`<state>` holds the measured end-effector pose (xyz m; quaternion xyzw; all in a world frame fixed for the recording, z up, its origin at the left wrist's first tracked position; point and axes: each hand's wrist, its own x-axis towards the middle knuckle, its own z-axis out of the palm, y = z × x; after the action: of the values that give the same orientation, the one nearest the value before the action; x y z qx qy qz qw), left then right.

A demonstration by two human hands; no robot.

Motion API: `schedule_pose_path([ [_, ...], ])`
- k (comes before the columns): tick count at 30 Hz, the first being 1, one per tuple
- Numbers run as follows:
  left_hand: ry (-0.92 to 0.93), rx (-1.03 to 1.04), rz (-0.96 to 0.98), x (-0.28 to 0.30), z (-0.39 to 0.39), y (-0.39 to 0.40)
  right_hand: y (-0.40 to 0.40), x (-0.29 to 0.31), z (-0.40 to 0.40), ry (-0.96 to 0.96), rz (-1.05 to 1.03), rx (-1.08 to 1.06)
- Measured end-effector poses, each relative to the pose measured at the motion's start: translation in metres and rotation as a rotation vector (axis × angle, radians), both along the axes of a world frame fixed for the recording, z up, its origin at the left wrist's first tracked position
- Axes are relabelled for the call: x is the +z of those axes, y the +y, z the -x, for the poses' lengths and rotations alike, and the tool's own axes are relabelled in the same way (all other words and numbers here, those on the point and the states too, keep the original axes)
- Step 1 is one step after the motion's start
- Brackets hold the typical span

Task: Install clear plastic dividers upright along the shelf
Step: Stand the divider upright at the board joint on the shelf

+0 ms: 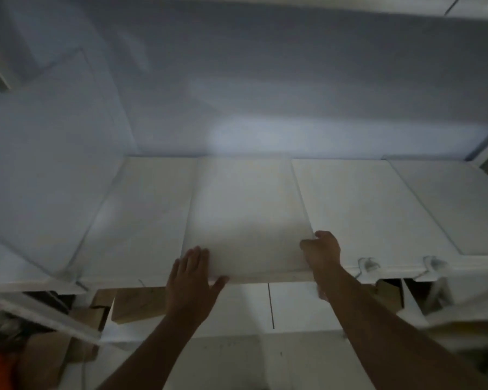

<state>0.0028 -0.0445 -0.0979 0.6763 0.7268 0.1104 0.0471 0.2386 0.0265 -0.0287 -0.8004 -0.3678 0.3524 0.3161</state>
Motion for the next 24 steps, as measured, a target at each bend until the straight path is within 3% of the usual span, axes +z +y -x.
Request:
schedule_pose_path([
  [4, -0.149, 0.042, -0.063, 0.002, -0.006, -0.004, -0.002, 0.046, 0.001, 0.504, -0.281, -0.068],
  [6, -0.23, 0.073, -0.043, 0.011, -0.016, -0.002, -0.005, 0.069, 0.008, 0.718, -0.378, 0.018],
  [8, -0.292, 0.088, -0.038, 0.021, -0.031, -0.001, -0.009, 0.085, 0.015, 0.695, -0.378, 0.179],
  [14, -0.386, 0.032, -0.063, 0.027, -0.097, 0.005, -0.011, 0.086, 0.011, 0.378, -0.29, 0.514],
  [19, -0.451, -0.052, -0.084, 0.033, -0.17, -0.002, -0.007, 0.081, -0.048, 0.38, -0.111, 0.6],
  [22, -0.484, -0.086, -0.074, 0.033, -0.214, 0.006, -0.007, 0.083, -0.102, 0.287, -0.196, 0.59],
  [24, -0.567, 0.017, -0.042, 0.038, -0.244, 0.012, -0.007, 0.088, -0.136, 0.215, -0.264, 0.588],
])
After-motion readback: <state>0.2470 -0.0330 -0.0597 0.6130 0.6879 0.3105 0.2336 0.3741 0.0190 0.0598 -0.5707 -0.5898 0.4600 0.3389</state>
